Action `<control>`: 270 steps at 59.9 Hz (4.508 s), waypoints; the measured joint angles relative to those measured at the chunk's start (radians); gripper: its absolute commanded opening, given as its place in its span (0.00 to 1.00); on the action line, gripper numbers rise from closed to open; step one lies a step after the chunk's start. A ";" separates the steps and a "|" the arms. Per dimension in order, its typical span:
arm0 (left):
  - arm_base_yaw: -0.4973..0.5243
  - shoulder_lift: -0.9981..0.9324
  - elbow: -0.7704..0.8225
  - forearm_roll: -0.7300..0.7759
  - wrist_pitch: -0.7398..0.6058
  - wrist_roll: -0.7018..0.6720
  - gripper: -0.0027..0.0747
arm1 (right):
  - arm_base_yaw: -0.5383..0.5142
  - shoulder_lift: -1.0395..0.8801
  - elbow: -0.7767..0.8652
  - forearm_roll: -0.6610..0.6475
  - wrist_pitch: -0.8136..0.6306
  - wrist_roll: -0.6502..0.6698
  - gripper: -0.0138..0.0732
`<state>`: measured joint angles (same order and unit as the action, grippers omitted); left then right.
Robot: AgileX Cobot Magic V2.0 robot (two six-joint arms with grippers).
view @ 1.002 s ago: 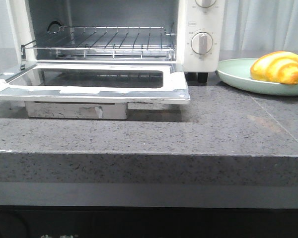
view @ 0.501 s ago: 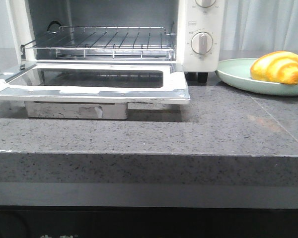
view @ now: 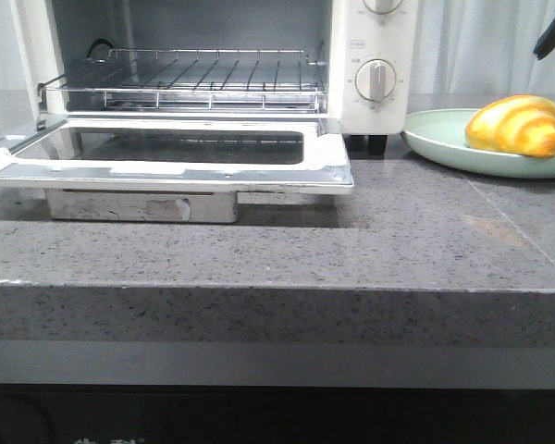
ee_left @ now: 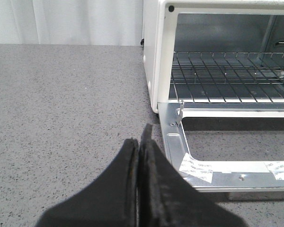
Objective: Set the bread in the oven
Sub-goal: 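Lower the right gripper onto the croissant on the green plate and grasp, then lift the croissant with the right gripper and carry it toward the oven, then lower the croissant onto the oven rack and open the right gripper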
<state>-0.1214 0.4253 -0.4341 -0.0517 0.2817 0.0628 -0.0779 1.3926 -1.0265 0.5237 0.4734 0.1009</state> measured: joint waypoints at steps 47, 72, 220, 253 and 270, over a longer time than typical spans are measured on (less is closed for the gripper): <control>0.000 0.000 0.000 0.000 0.000 0.000 0.01 | 0.000 0.155 -0.043 0.102 0.037 -0.050 0.58; 0.000 0.000 0.000 0.000 0.000 0.000 0.01 | -0.001 0.156 -0.043 0.143 0.042 -0.084 0.20; 0.000 0.000 0.000 0.000 0.002 0.000 0.01 | 0.640 0.183 -0.200 0.298 -0.324 -0.134 0.20; 0.000 0.000 0.000 0.000 0.002 0.000 0.01 | 0.640 0.323 -0.295 0.314 -0.416 -0.136 0.20; 0.000 0.000 0.000 0.000 0.002 0.000 0.01 | 0.640 0.350 -0.295 0.320 -0.444 -0.136 0.37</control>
<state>-0.1214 0.4253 -0.4341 -0.0517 0.2837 0.0628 0.5622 1.7428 -1.3219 0.8435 0.0294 -0.0353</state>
